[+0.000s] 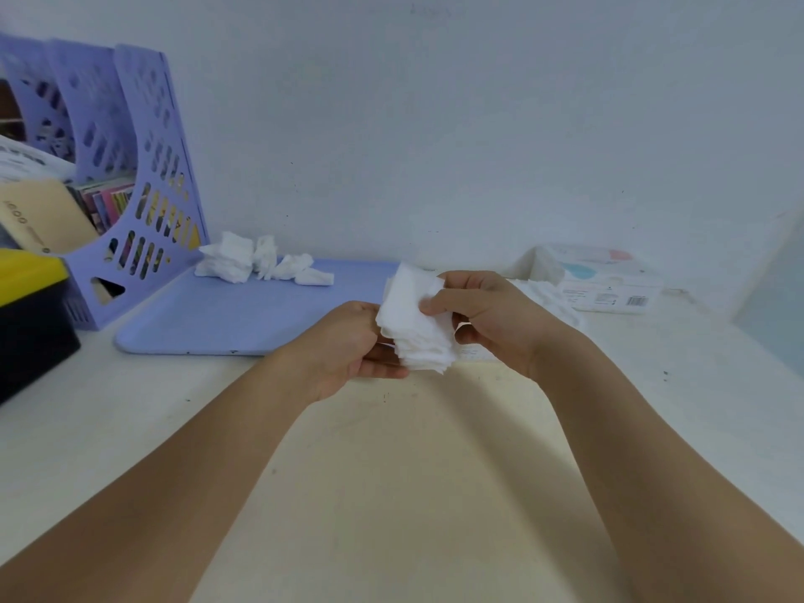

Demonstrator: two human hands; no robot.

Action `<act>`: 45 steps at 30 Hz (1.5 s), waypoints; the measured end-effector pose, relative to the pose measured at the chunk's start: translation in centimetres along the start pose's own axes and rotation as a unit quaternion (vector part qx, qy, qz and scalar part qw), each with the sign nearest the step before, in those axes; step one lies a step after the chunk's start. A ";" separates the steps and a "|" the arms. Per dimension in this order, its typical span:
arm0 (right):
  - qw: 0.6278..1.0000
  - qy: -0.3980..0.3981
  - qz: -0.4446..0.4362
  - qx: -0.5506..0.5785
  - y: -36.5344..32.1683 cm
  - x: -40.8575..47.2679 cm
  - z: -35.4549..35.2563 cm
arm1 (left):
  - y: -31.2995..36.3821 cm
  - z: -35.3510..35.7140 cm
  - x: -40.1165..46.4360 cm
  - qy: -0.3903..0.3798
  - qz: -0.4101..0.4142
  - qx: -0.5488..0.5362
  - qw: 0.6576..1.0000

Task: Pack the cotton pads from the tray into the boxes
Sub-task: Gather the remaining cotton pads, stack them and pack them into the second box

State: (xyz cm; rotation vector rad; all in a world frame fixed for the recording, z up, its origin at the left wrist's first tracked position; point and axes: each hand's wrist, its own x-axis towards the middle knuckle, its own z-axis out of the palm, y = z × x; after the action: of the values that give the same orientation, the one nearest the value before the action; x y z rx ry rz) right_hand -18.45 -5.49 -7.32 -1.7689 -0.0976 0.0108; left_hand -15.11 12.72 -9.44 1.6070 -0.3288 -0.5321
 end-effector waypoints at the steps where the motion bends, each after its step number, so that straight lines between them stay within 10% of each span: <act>1: 1.000 0.003 -0.002 -0.008 0.1 0.0 -0.1 | 0.0 0.0 0.0 0.002 -0.001 -0.004 1.000; 18: 0.983 0.128 -0.107 -0.077 0.1 0.1 0.5 | 0.2 -0.4 0.4 -0.056 -0.083 -0.263 0.960; 32: 0.988 0.075 0.016 0.138 -0.4 0.1 -1.0 | -0.4 0.0 0.8 0.001 -0.041 -0.175 0.984; 45: 0.999 0.030 -0.008 -0.040 -0.1 -0.2 -0.9 | -0.4 0.5 0.7 -0.017 0.008 -0.112 0.994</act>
State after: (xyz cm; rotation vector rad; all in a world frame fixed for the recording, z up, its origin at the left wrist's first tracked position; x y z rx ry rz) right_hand -18.59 -6.40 -7.10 -1.8457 -0.0699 -0.0595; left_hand -14.81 12.01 -10.01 1.3783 -0.2962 -0.5651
